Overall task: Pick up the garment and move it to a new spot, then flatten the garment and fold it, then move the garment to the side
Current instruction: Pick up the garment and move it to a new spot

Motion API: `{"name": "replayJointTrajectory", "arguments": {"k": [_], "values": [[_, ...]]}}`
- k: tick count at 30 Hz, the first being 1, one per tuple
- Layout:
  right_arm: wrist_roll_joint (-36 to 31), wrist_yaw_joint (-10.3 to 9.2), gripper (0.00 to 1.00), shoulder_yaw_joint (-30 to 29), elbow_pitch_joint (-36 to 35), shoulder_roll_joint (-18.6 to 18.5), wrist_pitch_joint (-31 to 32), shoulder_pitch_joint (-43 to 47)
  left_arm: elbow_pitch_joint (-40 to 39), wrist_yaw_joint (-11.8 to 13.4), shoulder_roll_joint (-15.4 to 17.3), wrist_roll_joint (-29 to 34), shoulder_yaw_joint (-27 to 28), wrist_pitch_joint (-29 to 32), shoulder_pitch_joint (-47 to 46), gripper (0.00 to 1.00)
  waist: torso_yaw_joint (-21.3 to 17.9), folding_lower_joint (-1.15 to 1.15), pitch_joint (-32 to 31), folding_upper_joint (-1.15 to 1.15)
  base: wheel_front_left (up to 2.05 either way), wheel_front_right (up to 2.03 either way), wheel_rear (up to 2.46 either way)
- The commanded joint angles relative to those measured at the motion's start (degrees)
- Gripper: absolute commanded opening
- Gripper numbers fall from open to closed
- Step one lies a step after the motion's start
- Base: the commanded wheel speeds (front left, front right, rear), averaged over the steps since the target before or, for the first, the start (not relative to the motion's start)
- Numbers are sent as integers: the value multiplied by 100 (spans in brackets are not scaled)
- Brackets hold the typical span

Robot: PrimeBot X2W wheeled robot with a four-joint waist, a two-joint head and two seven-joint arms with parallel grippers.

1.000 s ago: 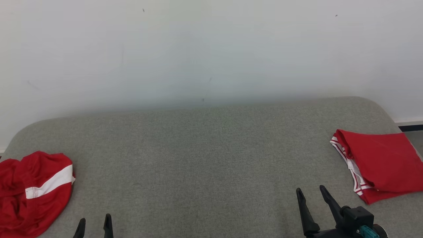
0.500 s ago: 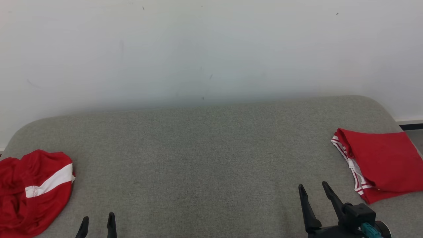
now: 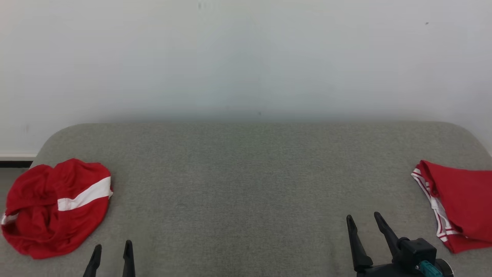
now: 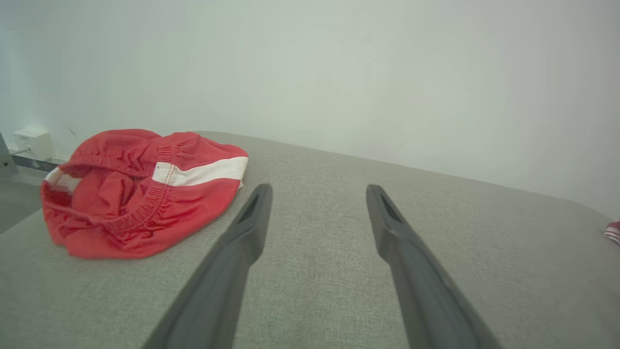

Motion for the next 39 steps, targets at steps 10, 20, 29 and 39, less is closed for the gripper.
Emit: {"name": "replayJointTrajectory", "arguments": {"k": [10, 20, 29, 39], "values": [[147, -14, 100, 165, 155, 62, -107, -56, 53, -41, 236, 101, 324, -1, 59, 100, 1414, -1, -56, 0, 0, 0, 0], [362, -14, 100, 344, 318, 67, -198, -157, -49, -20, 359, 74, 625, -1, 156, 100, 2191, -1, -19, 0, 0, 0, 0], [440, -14, 100, 582, 491, 61, -243, -414, -271, -2, 275, 44, 885, -1, 260, 100, 2340, -1, 136, 0, 0, 0, 0], [495, -14, 100, 625, 622, 63, -275, -431, -178, -51, 245, 122, 899, -1, 134, 100, 2354, -1, 160, 0, 0, 0, 0]]}}
